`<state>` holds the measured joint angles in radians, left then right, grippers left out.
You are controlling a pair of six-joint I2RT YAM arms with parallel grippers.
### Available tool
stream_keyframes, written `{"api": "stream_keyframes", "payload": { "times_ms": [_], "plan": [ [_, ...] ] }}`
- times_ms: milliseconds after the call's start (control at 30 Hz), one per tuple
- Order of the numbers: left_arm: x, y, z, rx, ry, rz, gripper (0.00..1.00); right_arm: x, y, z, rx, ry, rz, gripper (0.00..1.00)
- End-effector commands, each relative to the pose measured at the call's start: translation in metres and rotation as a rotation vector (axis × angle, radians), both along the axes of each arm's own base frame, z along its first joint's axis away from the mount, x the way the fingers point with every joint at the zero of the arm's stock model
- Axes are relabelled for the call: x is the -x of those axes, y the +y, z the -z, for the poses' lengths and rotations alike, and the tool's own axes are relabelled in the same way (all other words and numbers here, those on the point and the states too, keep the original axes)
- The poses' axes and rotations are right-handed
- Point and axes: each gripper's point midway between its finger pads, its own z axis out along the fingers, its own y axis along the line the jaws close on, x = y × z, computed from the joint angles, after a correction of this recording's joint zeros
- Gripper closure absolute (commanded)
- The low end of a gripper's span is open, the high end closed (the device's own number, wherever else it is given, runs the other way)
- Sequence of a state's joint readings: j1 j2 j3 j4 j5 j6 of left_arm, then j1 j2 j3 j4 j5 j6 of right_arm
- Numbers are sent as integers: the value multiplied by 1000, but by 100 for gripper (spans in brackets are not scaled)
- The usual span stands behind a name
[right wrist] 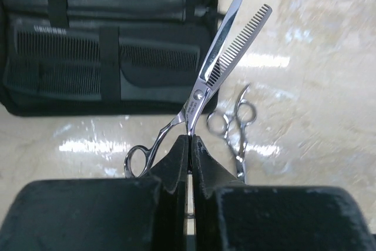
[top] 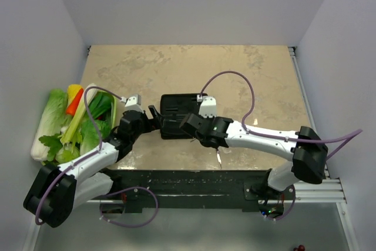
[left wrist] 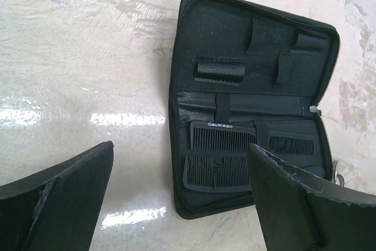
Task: Sort the hair-cutting tools
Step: Pick up the scissors from the center of the board.
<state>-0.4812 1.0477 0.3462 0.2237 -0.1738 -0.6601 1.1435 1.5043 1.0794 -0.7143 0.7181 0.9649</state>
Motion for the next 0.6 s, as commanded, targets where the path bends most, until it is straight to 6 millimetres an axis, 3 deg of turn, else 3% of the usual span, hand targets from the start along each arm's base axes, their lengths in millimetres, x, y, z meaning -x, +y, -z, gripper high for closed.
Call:
{"api": "stream_keyframes", "payload": {
  "times_ms": [0,167,267,433,567],
  "plan": [
    [-7,0,-9,-10,-57,-3,1,-31,-5,-45,79,-123,-42,100],
    [-3,-11,-10,13,-66,63,1,-42,3,-69,98,-120,-97,100],
    [4,-39,-24,81,-111,225,1,-41,11,-80,68,-116,-139,100],
    [28,-87,-63,265,-185,505,2,-31,27,-87,-2,-75,-234,100],
    [54,-105,-89,406,-246,659,5,-18,35,-88,-27,-38,-339,100]
  ]
}}
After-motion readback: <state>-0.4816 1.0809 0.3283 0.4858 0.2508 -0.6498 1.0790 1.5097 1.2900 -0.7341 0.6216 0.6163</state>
